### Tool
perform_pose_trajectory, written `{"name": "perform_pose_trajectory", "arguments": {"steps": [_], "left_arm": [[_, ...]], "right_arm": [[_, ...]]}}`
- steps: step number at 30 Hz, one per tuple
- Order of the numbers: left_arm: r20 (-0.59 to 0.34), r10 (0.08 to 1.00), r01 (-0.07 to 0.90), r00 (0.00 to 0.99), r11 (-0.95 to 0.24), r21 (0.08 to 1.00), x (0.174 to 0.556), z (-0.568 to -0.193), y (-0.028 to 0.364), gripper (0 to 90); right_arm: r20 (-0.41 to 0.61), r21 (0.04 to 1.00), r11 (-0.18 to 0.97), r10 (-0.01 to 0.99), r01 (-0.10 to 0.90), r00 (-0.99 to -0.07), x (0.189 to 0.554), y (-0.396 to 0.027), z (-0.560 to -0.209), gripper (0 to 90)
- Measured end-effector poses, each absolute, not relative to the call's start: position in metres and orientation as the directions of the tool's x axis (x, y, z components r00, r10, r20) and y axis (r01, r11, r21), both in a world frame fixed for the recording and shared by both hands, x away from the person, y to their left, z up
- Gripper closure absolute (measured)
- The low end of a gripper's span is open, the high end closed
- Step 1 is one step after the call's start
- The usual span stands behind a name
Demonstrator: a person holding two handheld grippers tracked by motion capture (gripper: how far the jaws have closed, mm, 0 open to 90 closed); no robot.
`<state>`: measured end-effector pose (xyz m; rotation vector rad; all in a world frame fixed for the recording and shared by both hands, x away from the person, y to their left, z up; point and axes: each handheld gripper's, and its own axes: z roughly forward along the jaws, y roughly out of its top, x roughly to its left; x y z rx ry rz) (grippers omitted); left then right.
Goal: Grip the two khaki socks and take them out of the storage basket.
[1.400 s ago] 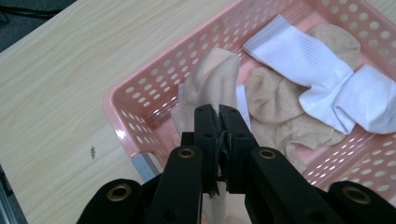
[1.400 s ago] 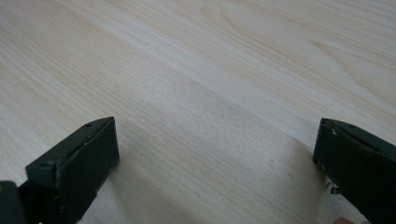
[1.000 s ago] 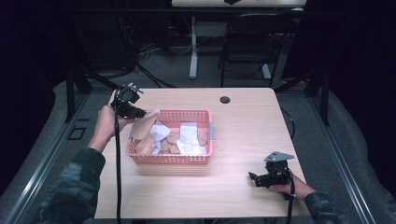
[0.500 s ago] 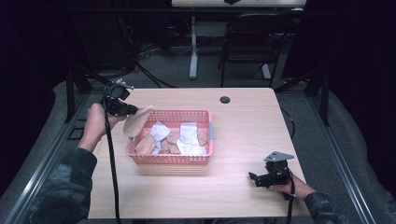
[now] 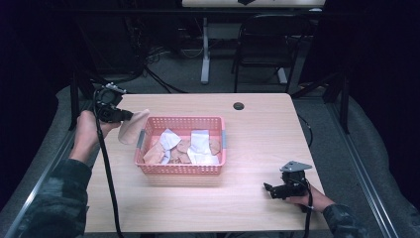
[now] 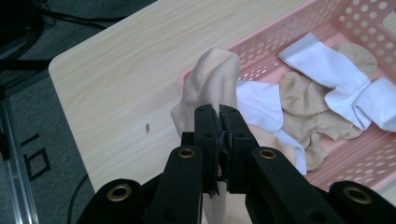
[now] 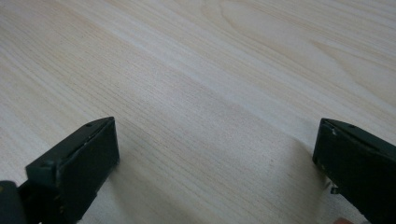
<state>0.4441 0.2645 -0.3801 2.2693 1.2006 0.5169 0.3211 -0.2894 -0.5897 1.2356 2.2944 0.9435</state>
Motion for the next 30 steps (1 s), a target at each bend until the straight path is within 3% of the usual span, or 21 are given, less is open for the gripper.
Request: {"name": "perform_pose_trajectory", "arguments": {"steps": [30], "left_arm": [[0.071,0.908,0.71,0.414,-0.37,0.599,0.422,-0.4,0.325,86.2]], "right_arm": [[-0.009,0.705,0.395,0.836,0.589,-0.549,0.321,-0.289,-0.589,0.0]]}}
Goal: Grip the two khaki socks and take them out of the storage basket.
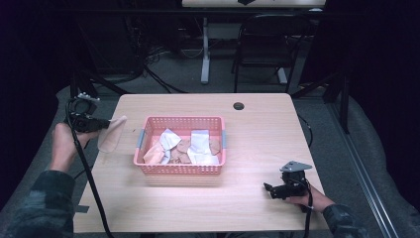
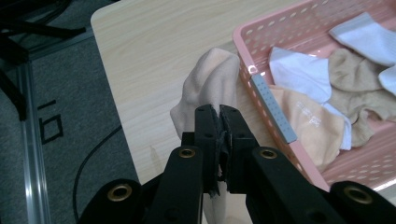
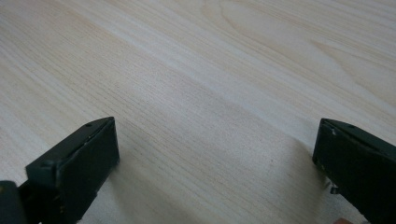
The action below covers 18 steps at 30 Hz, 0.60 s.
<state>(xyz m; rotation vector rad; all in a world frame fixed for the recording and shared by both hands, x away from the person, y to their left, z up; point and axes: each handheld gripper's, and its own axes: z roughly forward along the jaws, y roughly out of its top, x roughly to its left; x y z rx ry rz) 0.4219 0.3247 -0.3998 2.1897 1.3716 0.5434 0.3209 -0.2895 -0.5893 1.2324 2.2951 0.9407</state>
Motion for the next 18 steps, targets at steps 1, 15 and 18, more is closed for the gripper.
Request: {"name": "perform_pose_trajectory", "arguments": {"steps": [1,15,18], "left_arm": [[0.064,0.91,0.713,0.41,-0.364,0.6,0.421,-0.401,0.325,86.2],[0.015,0.931,0.764,0.363,-0.307,0.567,0.416,-0.443,0.334,86.2],[0.009,0.932,0.774,0.363,-0.307,0.553,0.415,-0.455,0.333,86.2]], "right_arm": [[-0.009,0.705,0.394,0.836,0.589,-0.549,0.321,-0.289,-0.589,0.0],[-0.008,0.703,0.397,0.835,0.59,-0.551,0.321,-0.29,-0.589,0.0],[-0.009,0.703,0.397,0.835,0.59,-0.55,0.321,-0.29,-0.589,0.0]]}}
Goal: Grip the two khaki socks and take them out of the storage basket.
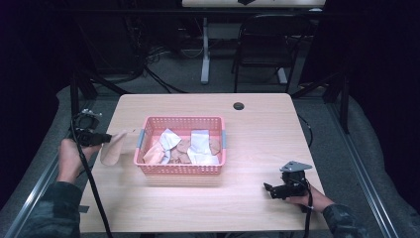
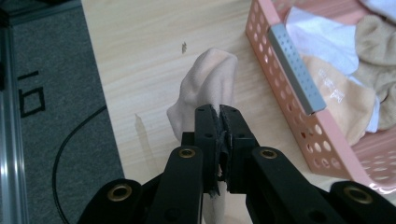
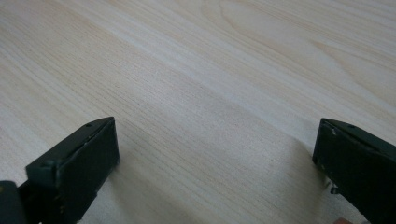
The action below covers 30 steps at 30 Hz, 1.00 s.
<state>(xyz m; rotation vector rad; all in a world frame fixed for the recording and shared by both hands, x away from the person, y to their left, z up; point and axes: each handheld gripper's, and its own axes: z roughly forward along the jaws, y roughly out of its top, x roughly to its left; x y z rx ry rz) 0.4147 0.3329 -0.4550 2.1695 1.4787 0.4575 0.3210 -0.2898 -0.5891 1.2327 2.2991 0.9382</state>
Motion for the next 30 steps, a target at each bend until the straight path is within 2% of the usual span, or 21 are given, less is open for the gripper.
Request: {"name": "perform_pose_trajectory", "arguments": {"steps": [10,18,24,30], "left_arm": [[-0.062,0.935,0.824,0.35,-0.276,0.494,0.414,-0.502,0.335,86.1],[-0.1,0.938,0.856,0.331,-0.254,0.449,0.416,-0.521,0.34,83.6],[-0.137,0.934,0.858,0.33,-0.236,0.455,0.414,-0.523,0.345,64.2],[-0.112,0.942,0.847,0.318,-0.228,0.48,0.409,-0.512,0.343,27.2]], "right_arm": [[-0.009,0.703,0.397,0.835,0.59,-0.551,0.321,-0.29,-0.589,0.0],[-0.009,0.703,0.397,0.835,0.59,-0.551,0.321,-0.29,-0.589,0.0],[-0.009,0.704,0.397,0.835,0.59,-0.551,0.321,-0.29,-0.589,0.0],[-0.009,0.703,0.397,0.835,0.59,-0.551,0.321,-0.29,-0.589,0.0]]}}
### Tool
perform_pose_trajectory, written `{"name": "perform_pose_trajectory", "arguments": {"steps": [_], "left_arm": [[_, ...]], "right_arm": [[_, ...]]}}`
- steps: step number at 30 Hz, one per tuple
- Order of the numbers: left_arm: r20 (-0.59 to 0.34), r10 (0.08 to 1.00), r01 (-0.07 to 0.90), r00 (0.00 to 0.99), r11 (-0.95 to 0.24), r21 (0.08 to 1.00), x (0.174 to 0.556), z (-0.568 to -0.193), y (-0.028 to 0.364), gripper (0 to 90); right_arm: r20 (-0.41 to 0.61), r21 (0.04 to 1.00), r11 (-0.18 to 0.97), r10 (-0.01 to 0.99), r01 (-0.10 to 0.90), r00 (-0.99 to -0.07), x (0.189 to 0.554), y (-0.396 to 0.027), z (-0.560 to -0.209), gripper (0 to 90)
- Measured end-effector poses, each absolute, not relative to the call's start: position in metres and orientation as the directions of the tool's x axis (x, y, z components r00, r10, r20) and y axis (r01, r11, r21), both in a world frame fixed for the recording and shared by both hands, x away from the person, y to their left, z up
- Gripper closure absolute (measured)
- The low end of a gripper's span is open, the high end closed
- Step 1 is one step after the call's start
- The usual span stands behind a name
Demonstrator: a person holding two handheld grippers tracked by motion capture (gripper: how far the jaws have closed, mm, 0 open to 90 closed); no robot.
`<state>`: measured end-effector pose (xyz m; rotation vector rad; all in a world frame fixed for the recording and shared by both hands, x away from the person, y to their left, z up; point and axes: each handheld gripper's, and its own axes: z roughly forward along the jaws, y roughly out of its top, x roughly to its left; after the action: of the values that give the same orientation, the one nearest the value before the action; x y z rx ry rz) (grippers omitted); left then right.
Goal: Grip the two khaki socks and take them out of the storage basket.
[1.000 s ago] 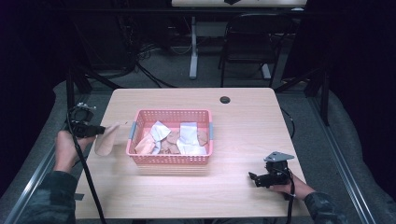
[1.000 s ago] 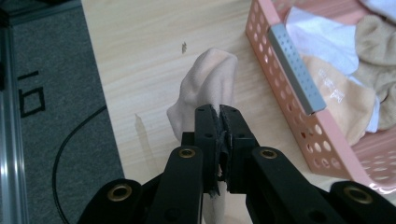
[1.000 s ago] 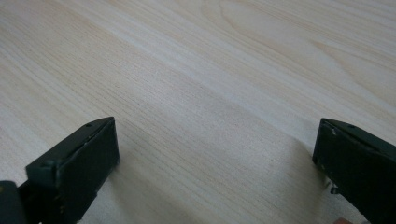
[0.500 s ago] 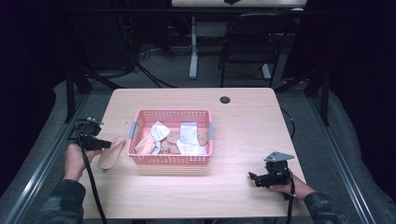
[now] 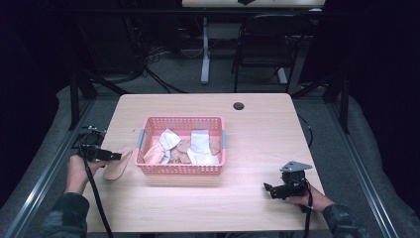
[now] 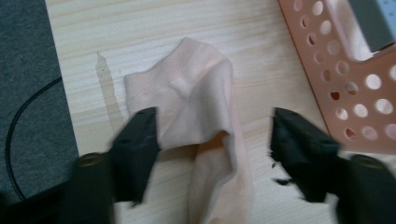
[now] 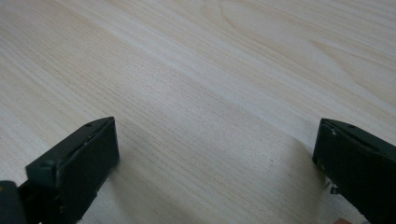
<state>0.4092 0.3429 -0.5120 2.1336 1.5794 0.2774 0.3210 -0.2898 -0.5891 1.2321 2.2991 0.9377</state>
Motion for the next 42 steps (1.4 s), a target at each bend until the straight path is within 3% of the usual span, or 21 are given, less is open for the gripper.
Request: {"name": "perform_pose_trajectory", "arguments": {"steps": [3,16,34,42], "left_arm": [[-0.11,0.938,0.829,0.328,-0.231,0.509,0.407,-0.501,0.341,16.2],[-0.111,0.895,0.736,0.432,-0.279,0.617,0.41,-0.446,0.309,0.0],[-0.07,0.814,0.662,0.577,-0.416,0.624,0.439,-0.433,0.237,2.7],[-0.039,0.798,0.654,0.602,-0.464,0.598,0.45,-0.448,0.214,15.3]], "right_arm": [[-0.009,0.704,0.397,0.835,0.59,-0.551,0.321,-0.29,-0.589,0.0],[-0.009,0.704,0.397,0.835,0.589,-0.551,0.321,-0.29,-0.589,0.0],[-0.009,0.704,0.397,0.834,0.589,-0.551,0.321,-0.29,-0.589,0.0],[-0.01,0.705,0.397,0.834,0.588,-0.552,0.321,-0.29,-0.589,0.0]]}}
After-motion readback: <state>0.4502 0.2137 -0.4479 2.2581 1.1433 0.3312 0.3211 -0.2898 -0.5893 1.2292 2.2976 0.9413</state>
